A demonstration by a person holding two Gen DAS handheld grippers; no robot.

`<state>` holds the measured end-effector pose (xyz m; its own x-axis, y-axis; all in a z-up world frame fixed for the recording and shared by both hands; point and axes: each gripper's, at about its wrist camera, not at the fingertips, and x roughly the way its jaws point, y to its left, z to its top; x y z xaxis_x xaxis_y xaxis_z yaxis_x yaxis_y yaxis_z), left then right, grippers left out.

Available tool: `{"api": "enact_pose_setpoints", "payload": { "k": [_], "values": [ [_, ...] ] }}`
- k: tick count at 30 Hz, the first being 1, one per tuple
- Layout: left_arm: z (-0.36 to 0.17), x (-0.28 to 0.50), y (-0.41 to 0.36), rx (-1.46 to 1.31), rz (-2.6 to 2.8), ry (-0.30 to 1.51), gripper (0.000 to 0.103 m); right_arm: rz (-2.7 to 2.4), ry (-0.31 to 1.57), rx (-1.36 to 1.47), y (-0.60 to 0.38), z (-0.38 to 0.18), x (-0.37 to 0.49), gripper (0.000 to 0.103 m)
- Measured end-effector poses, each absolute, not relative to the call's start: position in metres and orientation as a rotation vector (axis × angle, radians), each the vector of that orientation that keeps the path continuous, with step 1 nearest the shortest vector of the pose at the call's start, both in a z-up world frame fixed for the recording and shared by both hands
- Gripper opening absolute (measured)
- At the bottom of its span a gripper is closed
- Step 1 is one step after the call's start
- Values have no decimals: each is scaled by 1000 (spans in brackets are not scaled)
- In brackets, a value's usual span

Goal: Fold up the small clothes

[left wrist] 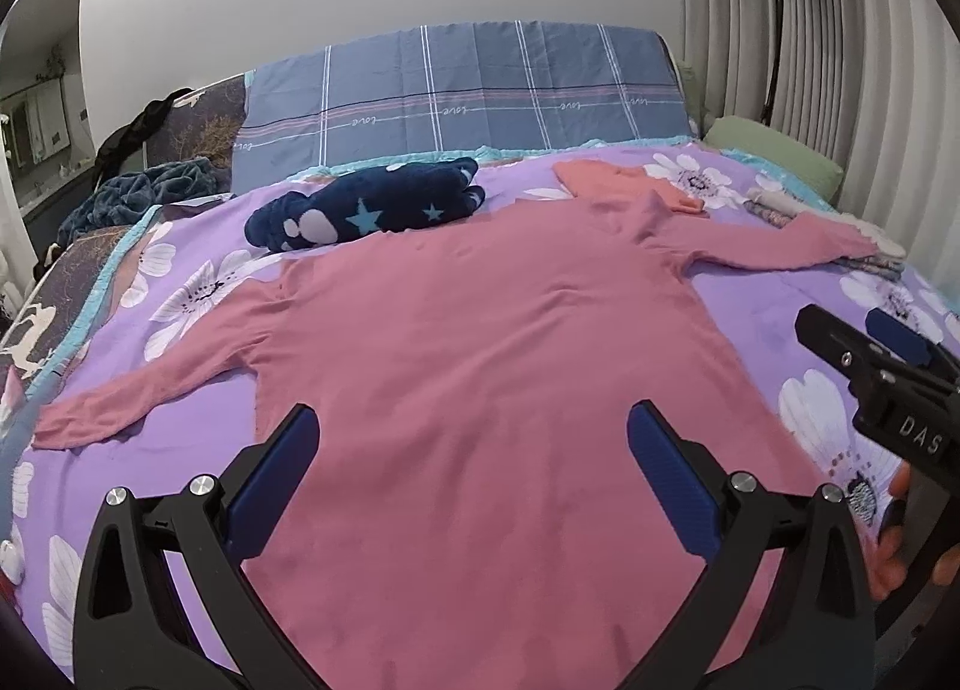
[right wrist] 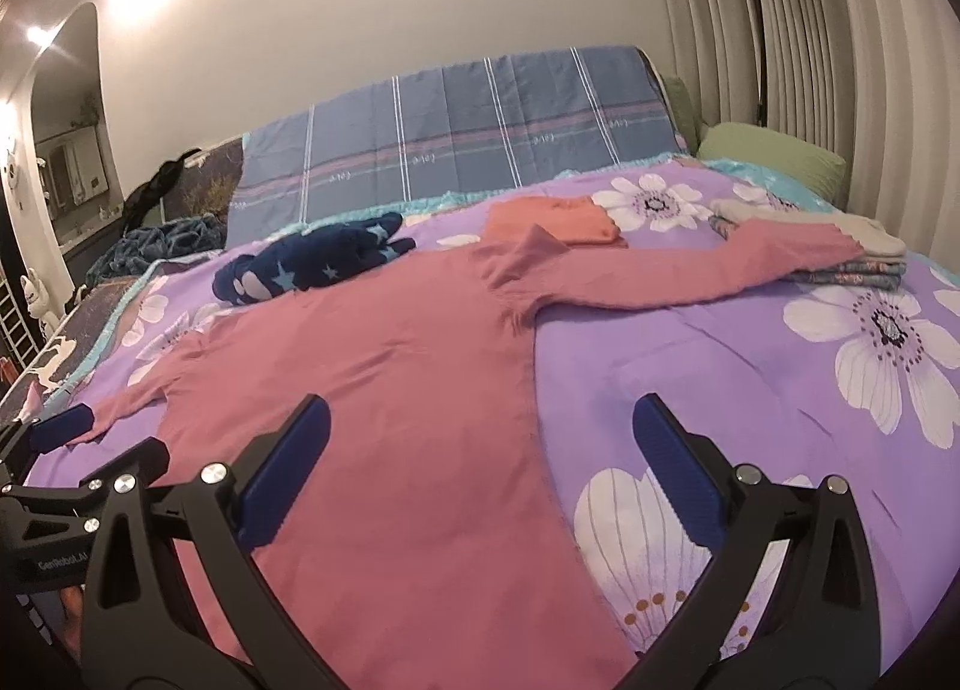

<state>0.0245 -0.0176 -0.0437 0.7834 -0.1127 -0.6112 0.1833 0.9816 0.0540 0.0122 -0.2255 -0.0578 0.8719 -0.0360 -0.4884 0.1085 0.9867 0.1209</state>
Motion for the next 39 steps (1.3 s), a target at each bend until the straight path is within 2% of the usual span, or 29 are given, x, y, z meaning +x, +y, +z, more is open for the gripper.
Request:
{"api": "enact_pose_setpoints", "payload": {
  "k": [8,39],
  "values": [
    [-45,12,-22,169,-173,530,102,-92,518,120,-221,-57,14,101],
    [-58,24,2,79,-219,670,102,-65,575,47,-203,-58,20,101]
  ]
}}
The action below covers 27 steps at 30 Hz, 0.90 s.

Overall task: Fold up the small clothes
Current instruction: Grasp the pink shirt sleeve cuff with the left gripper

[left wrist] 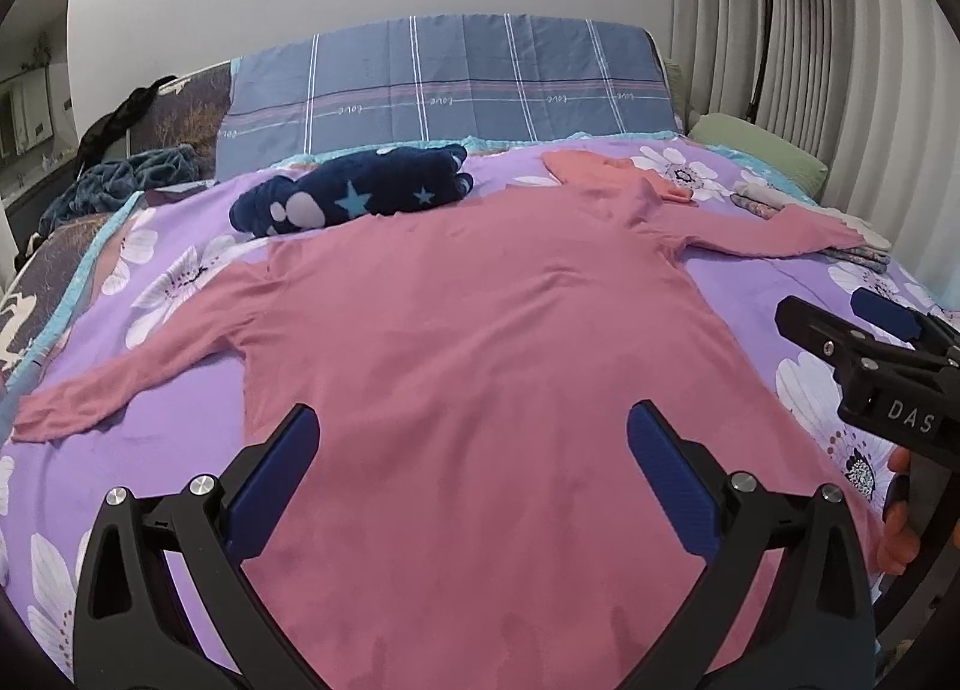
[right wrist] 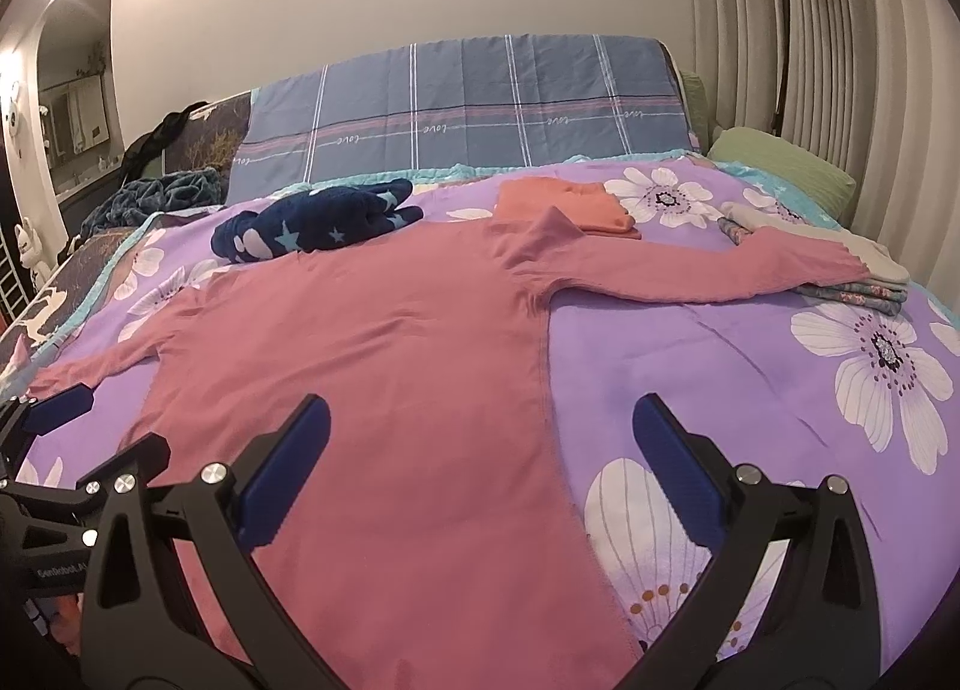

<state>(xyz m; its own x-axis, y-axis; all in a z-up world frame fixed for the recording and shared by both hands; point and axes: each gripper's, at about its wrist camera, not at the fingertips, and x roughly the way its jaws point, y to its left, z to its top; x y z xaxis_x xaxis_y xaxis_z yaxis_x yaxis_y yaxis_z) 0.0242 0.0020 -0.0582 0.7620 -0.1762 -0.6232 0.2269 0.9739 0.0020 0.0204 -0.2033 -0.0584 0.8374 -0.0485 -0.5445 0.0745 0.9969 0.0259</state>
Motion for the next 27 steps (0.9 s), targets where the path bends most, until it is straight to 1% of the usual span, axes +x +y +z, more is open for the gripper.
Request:
{"api": "enact_pose_setpoints", "payload": {
  "k": [3,5,6,7,8,9,10,12,13,20,23,27],
  "values": [
    [-61,27,11,51,-227,674,101,-64,584,35,-201,-60,24,101],
    [-63,29,21,29,-225,675,97,-61,593,28,-199,-62,27,101],
    [-65,32,31,7,-215,676,93,-61,597,24,-198,-63,28,101],
    [-66,35,42,-25,-200,676,84,-62,605,18,-197,-65,31,101],
    [-67,39,54,-59,-183,677,81,-63,611,14,-195,-66,32,101],
    [-69,43,70,-108,-155,684,74,-64,617,10,-194,-67,34,101],
    [-74,49,96,-182,-113,696,65,-66,628,4,-193,-69,36,101],
    [-82,57,136,-298,-50,716,53,-68,649,-4,-192,-74,40,101],
    [-86,60,159,-364,-16,720,51,-69,657,-5,-192,-75,41,101],
    [-123,79,330,-712,251,671,51,-94,691,-20,-191,-84,55,101],
    [-144,92,382,-836,320,675,51,-99,707,-18,-190,-88,61,101],
    [-168,109,425,-938,384,670,51,-99,725,-41,-184,-93,69,101]
  ]
}}
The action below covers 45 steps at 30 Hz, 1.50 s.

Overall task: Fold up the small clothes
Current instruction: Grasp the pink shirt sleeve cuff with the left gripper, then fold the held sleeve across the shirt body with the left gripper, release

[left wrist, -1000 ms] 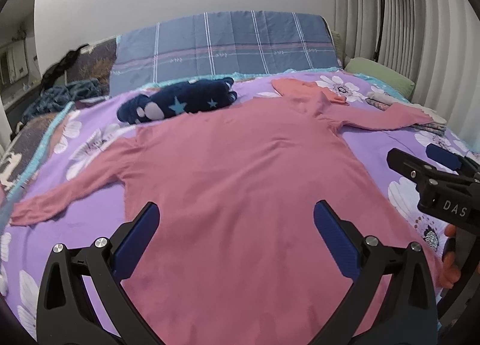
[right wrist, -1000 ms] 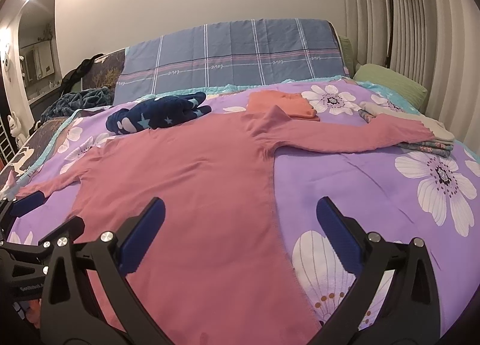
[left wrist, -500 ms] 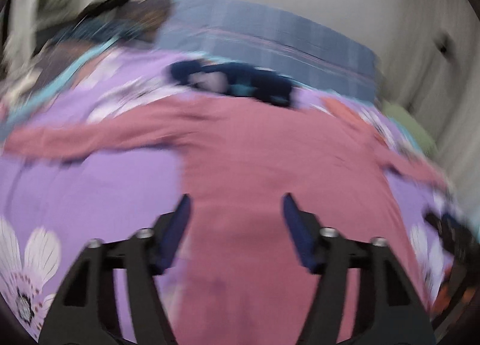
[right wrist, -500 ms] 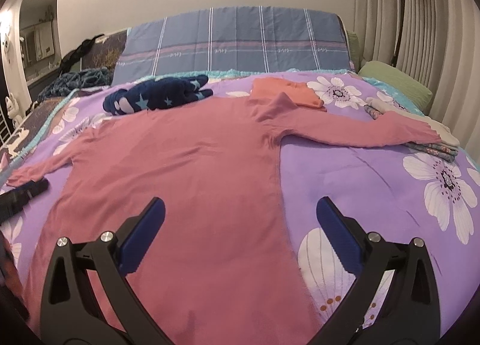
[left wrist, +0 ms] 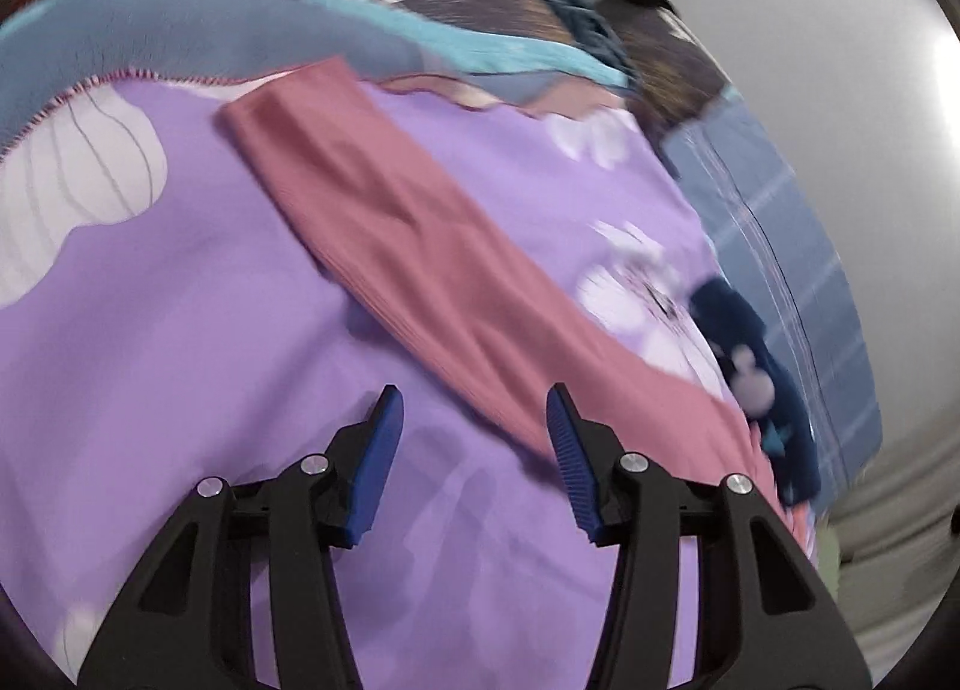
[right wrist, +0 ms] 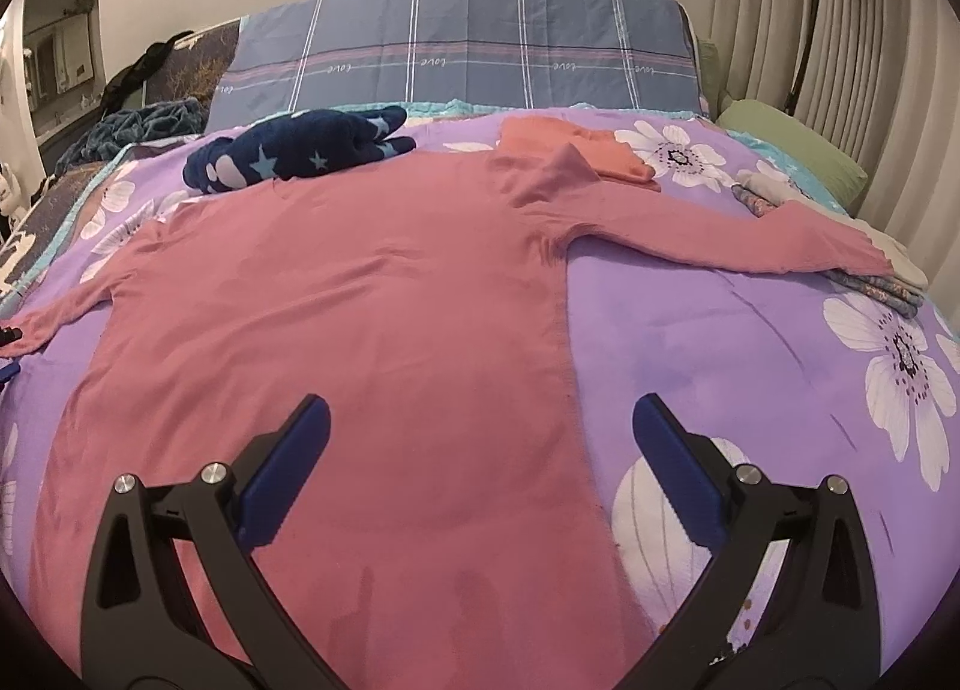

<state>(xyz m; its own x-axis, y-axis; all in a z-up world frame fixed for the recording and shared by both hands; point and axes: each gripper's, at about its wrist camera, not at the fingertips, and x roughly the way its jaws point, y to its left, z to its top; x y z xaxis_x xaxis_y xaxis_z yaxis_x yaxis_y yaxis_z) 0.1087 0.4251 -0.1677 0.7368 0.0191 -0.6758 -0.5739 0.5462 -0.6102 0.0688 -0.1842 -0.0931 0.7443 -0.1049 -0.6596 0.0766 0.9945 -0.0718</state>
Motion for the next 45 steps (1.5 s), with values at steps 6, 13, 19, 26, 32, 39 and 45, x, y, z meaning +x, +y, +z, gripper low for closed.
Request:
{"api": "enact_pose_setpoints", "payload": {
  "k": [6,13,19,26,32,39,45],
  "values": [
    [-170,129,458,-1003,460,569,50,-104,743,-70,-178,-98,82,101],
    [-129,157,448,-888,416,526,4,-103,752,-61,-179,-102,91,101],
    [-42,205,326,-623,75,504,4,-108,748,-21,-187,-102,99,101],
    [-15,235,108,-268,-305,567,4,-138,729,8,-205,-98,96,101],
    [-68,226,-17,-6,-398,682,68,-196,730,34,-237,-98,89,101],
    [-84,205,9,28,-321,703,84,-167,778,84,-259,-106,99,101],
    [-95,188,92,-16,-114,733,90,17,782,122,-228,-92,135,101]
  ]
}}
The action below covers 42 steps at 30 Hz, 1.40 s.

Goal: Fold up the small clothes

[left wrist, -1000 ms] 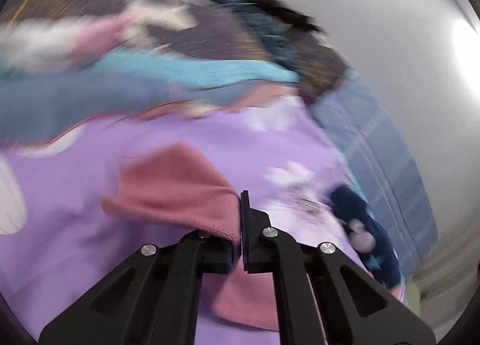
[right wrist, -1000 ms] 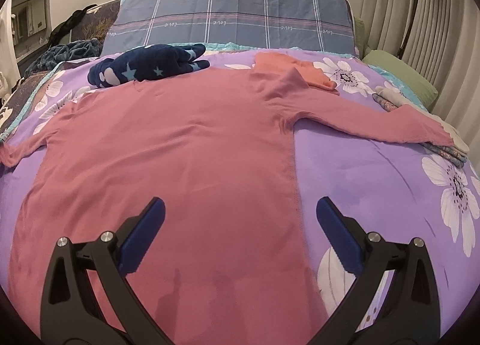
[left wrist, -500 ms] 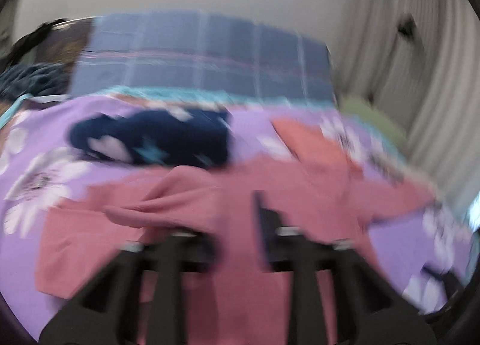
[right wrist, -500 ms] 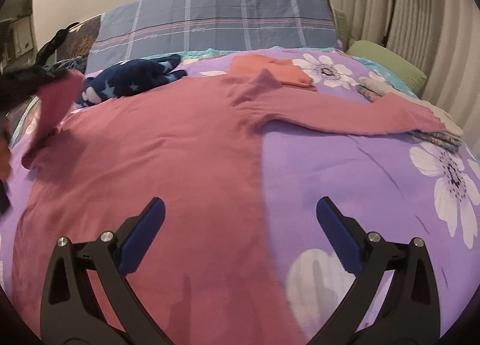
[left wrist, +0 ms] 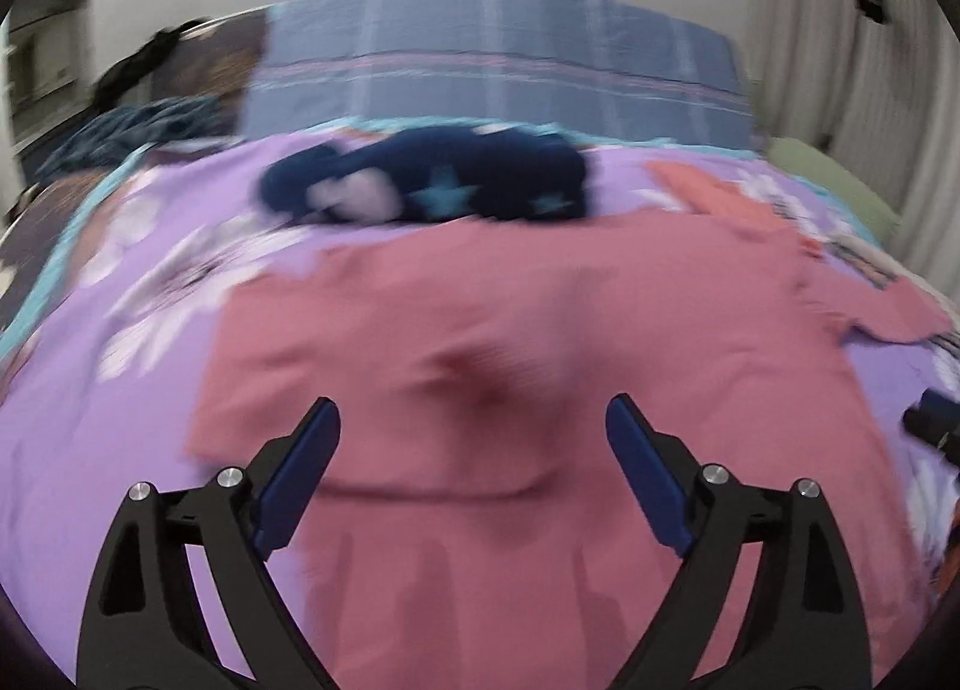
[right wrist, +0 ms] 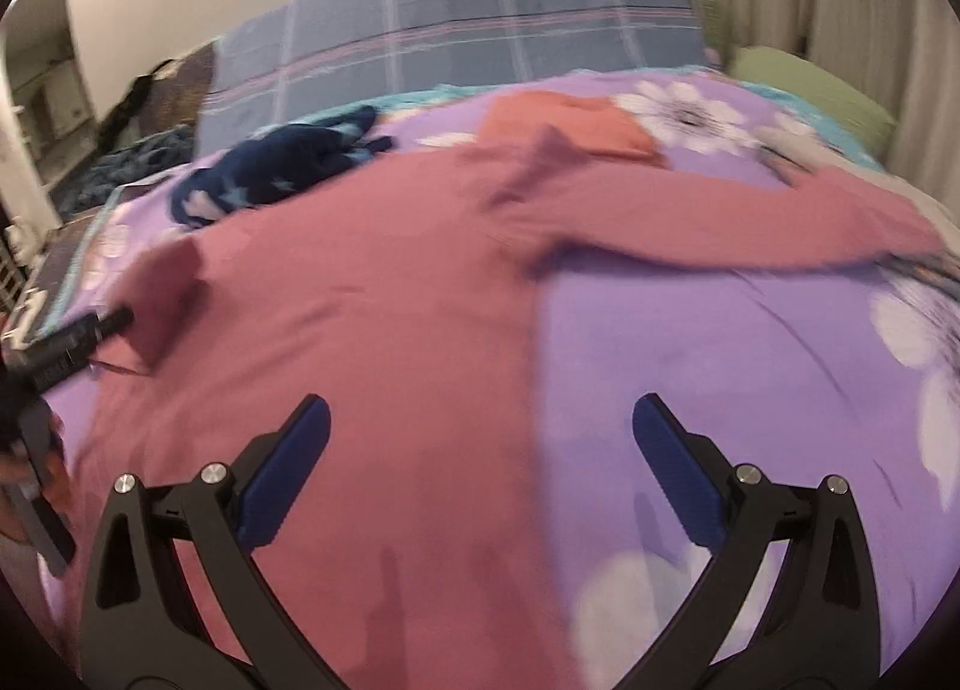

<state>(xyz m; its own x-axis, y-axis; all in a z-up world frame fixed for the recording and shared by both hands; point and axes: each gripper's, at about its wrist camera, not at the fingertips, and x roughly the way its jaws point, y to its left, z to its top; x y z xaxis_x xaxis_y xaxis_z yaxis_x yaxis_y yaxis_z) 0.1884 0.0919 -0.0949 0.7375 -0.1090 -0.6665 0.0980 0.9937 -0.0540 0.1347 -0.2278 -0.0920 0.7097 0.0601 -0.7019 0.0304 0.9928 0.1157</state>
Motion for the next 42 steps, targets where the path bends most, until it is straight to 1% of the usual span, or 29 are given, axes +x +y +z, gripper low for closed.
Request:
{"api": "enact_pose_setpoints", "payload": {
  "k": [3,5,6,7,9,15,20,23,25,27,28,29,30,32,33,34,35,36,41,42],
  "values": [
    [-105,184,120,-69,-73,762,90,122,807,141,-198,-90,157,101],
    [-109,183,126,-79,-65,769,90,184,826,139,-179,-92,168,97],
    [-112,183,127,-79,-57,772,90,218,848,123,-165,-96,177,93],
    [-115,185,129,-79,-46,778,90,231,860,110,-157,-98,179,86],
    [-119,186,129,-72,-36,790,90,262,892,70,-136,-104,186,79],
    [-130,184,133,-71,-24,807,90,363,893,-155,-67,-118,188,80],
    [-138,188,147,-151,-1,841,90,323,896,-253,-34,-136,209,79],
    [-138,186,152,-184,-8,830,90,203,883,-171,-50,-138,228,71],
    [-138,186,152,-185,-8,829,90,128,916,11,-87,-137,234,52],
    [-138,186,152,-186,-9,828,90,102,955,217,-131,-138,233,51],
    [-138,186,152,-188,-9,828,90,75,965,308,-154,-139,230,41],
    [-138,186,152,-188,-10,829,90,47,961,369,-174,-138,226,36],
    [-139,186,152,-188,-9,830,90,42,958,389,-181,-137,224,35],
    [-139,186,151,-185,-8,831,90,77,970,398,-193,-135,222,37],
    [-139,186,152,-185,-8,831,90,100,975,394,-195,-134,221,40],
    [-138,185,152,-186,-6,830,90,127,977,394,-195,-133,221,47],
    [-139,186,152,-188,-5,830,90,152,979,392,-193,-132,221,52],
    [-139,186,153,-190,-3,831,90,187,987,385,-189,-133,225,62],
    [-139,186,156,-207,-6,831,90,208,989,347,-173,-141,245,63],
    [-139,186,157,-210,-5,831,90,219,979,329,-167,-141,251,61]
  ]
}}
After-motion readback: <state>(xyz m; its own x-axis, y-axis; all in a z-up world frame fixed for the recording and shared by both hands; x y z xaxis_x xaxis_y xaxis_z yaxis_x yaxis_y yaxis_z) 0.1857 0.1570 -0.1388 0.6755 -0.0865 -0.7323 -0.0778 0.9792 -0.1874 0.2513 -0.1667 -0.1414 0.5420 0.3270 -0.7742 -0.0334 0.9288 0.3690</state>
